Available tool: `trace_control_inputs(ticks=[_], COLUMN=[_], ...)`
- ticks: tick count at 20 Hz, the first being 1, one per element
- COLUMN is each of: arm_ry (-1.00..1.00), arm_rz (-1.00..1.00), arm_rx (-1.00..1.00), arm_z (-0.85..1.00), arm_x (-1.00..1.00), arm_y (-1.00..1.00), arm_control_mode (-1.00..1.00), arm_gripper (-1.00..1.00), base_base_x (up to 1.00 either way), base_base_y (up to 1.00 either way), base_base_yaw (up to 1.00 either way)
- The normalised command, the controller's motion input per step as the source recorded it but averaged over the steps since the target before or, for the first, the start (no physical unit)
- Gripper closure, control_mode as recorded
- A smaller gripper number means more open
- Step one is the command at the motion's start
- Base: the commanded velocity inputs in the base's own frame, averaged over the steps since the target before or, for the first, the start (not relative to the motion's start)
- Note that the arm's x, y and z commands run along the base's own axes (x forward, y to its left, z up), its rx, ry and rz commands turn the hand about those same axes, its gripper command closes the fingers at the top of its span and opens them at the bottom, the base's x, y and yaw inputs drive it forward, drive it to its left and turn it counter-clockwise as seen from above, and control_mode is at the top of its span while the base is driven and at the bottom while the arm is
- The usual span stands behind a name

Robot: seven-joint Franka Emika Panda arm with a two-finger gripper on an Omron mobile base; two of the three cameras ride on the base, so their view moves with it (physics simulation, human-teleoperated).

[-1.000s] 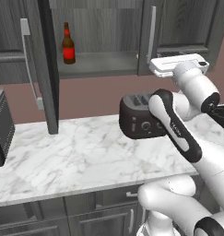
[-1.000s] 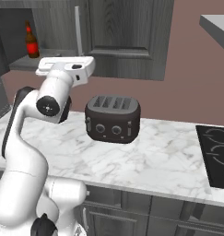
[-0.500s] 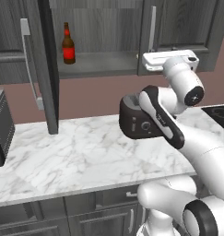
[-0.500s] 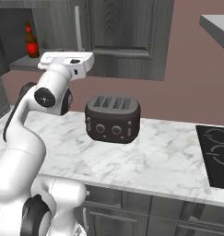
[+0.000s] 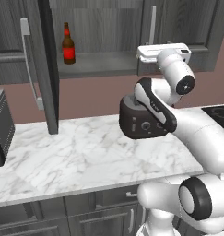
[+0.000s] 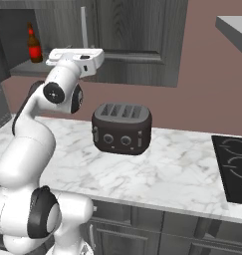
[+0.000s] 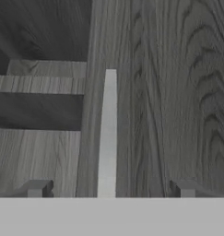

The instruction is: Get the candle and the beer from the cabinet and move them to the dining counter.

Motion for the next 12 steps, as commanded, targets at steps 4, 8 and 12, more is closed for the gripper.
trace_control_inputs(ticks=[4,8,12], arm_ry=[0.0,0.0,0.0], arm_rz=[0.0,0.0,0.0], arm_rx=[0.0,0.0,0.0], arm_z=[0.0,0.0,0.0], arm_x=[0.37,0.36,0.31], arm_y=[0.0,0.0,0.0], arm_control_mode=[-1.0,-1.0,-1.0], arm_gripper=[-1.0,-1.0,-1.0], base_base_x=[0.0,0.0,0.0], base_base_y=[0.0,0.0,0.0], base_base_yaw=[0.0,0.0,0.0])
